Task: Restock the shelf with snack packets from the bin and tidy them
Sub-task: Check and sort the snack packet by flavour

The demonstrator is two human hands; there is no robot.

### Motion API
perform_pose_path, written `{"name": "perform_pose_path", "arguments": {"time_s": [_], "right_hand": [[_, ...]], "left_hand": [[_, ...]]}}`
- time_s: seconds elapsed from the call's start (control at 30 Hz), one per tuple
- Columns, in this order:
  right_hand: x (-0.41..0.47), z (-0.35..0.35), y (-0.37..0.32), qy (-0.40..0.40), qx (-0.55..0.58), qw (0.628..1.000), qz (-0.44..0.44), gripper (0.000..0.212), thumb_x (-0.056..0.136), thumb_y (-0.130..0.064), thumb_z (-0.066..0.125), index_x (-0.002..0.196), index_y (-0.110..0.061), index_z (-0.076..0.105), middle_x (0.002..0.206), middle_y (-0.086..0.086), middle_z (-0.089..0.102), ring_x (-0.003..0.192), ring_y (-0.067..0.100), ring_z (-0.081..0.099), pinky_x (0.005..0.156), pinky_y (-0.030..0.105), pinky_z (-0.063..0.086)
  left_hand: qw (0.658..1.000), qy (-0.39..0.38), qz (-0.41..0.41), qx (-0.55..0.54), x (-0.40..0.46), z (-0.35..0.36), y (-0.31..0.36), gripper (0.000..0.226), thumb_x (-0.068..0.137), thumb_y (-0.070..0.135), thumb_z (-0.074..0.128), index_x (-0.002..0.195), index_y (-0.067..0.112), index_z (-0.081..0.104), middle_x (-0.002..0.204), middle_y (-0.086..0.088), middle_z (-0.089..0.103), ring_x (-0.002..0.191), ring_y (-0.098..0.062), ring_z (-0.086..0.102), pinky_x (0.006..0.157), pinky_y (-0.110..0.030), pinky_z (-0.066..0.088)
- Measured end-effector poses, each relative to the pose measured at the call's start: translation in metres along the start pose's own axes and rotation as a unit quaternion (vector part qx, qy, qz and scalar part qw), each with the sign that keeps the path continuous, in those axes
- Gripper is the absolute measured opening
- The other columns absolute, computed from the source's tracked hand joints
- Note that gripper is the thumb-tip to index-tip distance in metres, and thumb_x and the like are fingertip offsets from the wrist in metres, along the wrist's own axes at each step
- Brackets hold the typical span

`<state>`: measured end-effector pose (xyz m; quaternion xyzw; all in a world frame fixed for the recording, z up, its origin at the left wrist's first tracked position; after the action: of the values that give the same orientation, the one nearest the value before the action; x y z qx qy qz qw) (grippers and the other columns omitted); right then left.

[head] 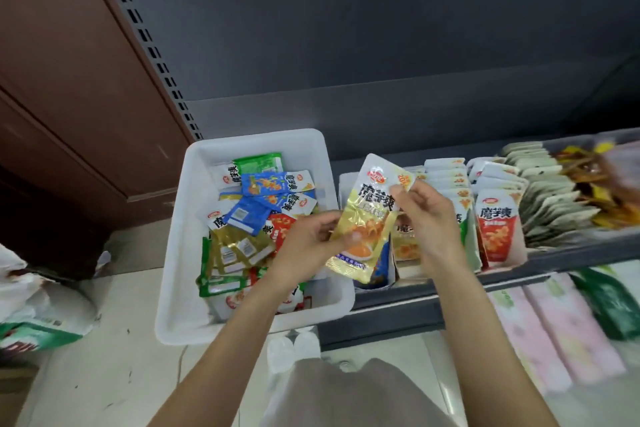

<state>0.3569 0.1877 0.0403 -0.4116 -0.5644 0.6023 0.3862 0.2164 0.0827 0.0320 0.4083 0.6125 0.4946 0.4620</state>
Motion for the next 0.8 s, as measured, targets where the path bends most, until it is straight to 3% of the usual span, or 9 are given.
{"name": "perform_pose_path", "arguments": {"time_s": [0.1, 0.17, 0.3, 0.37, 0.43, 0.53, 0.6, 0.77, 0.8], "right_hand": [[-0.007, -0.041, -0.012, 0.034, -0.046, 0.997, -0.060, 0.028, 0.093, -0.011, 0.057, 0.065, -0.016, 0.058, 0.060, -0.011, 0.058, 0.061, 0.003, 0.055, 0.054, 0.017, 0.048], [-0.010, -0.064, -0.019, 0.047, -0.084, 0.991, -0.090, 0.028, 0.092, -0.010, 0.058, 0.065, -0.016, 0.057, 0.058, -0.011, 0.055, 0.058, 0.001, 0.052, 0.056, 0.014, 0.047], [-0.002, -0.087, -0.013, 0.055, -0.146, 0.982, -0.106, 0.029, 0.093, -0.012, 0.058, 0.069, -0.029, 0.061, 0.063, -0.016, 0.058, 0.064, 0.000, 0.054, 0.063, 0.024, 0.054], [0.003, -0.089, -0.008, 0.036, -0.153, 0.982, -0.101, 0.021, 0.093, -0.012, 0.057, 0.073, -0.016, 0.061, 0.070, -0.006, 0.060, 0.071, 0.007, 0.057, 0.069, 0.028, 0.057], [0.009, -0.086, -0.002, 0.009, -0.185, 0.978, -0.094, 0.022, 0.093, -0.013, 0.057, 0.073, -0.003, 0.057, 0.074, 0.014, 0.055, 0.072, 0.016, 0.060, 0.067, 0.023, 0.056], [0.018, -0.081, 0.014, -0.021, -0.255, 0.963, -0.086, 0.017, 0.091, -0.020, 0.060, 0.075, -0.014, 0.061, 0.074, -0.001, 0.063, 0.078, 0.020, 0.066, 0.073, 0.038, 0.057], [0.020, -0.080, 0.026, -0.014, -0.298, 0.951, -0.083, 0.009, 0.087, -0.017, 0.066, 0.080, -0.022, 0.063, 0.081, -0.008, 0.068, 0.082, 0.013, 0.066, 0.079, 0.038, 0.055], [0.011, -0.078, 0.023, 0.144, -0.362, 0.913, -0.123, 0.014, 0.083, -0.004, 0.068, 0.089, -0.015, 0.065, 0.089, -0.001, 0.064, 0.078, 0.012, 0.061, 0.070, 0.012, 0.047], [0.007, -0.076, 0.018, 0.167, -0.360, 0.907, -0.137, 0.012, 0.084, -0.004, 0.066, 0.092, -0.013, 0.066, 0.092, 0.000, 0.062, 0.078, 0.014, 0.060, 0.069, 0.012, 0.046]], "left_hand": [[0.983, 0.025, 0.077, 0.162, 0.016, 0.028, 0.001, 0.015, 0.081, 0.030, 0.072, 0.095, 0.024, 0.071, 0.087, 0.012, 0.072, 0.081, -0.004, 0.067, 0.075, -0.026, 0.053], [0.942, 0.063, 0.147, 0.295, 0.025, 0.046, 0.004, 0.021, 0.080, 0.040, 0.070, 0.095, 0.026, 0.071, 0.086, 0.011, 0.072, 0.076, -0.005, 0.065, 0.067, -0.026, 0.052], [0.883, 0.064, 0.213, 0.413, 0.040, 0.078, 0.001, 0.021, 0.084, 0.042, 0.065, 0.095, 0.024, 0.069, 0.085, 0.007, 0.071, 0.076, -0.011, 0.064, 0.059, -0.024, 0.045], [0.874, 0.069, 0.216, 0.430, 0.046, 0.082, -0.004, 0.018, 0.086, 0.041, 0.063, 0.093, 0.024, 0.068, 0.084, 0.008, 0.069, 0.078, -0.011, 0.063, 0.059, -0.024, 0.047], [0.871, 0.087, 0.209, 0.436, 0.050, 0.079, -0.009, 0.015, 0.086, 0.038, 0.064, 0.090, 0.024, 0.066, 0.083, 0.009, 0.068, 0.080, -0.011, 0.062, 0.061, -0.027, 0.049], [0.872, 0.106, 0.202, 0.434, 0.055, 0.071, -0.012, 0.013, 0.085, 0.034, 0.065, 0.090, 0.022, 0.065, 0.084, 0.009, 0.068, 0.080, -0.010, 0.060, 0.064, -0.029, 0.052], [0.871, 0.116, 0.204, 0.431, 0.057, 0.068, -0.011, 0.013, 0.086, 0.031, 0.065, 0.095, 0.023, 0.065, 0.086, 0.011, 0.068, 0.082, -0.009, 0.060, 0.063, -0.028, 0.051], [0.874, 0.155, 0.230, 0.400, 0.052, 0.056, -0.004, 0.017, 0.086, 0.028, 0.065, 0.104, 0.027, 0.065, 0.093, 0.012, 0.067, 0.080, -0.006, 0.059, 0.060, -0.022, 0.050], [0.873, 0.173, 0.239, 0.387, 0.048, 0.052, -0.001, 0.016, 0.087, 0.028, 0.063, 0.103, 0.026, 0.065, 0.092, 0.012, 0.066, 0.076, -0.005, 0.058, 0.060, -0.020, 0.047]]}}
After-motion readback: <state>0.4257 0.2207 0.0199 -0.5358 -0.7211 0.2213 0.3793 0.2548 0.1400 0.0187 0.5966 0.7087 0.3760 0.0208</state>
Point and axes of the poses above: each hand's wrist, its own x-axis towards the middle knuckle, its own z-axis out of the palm, y = z × x, the point moved 5 cm from there along x, towards the middle knuckle
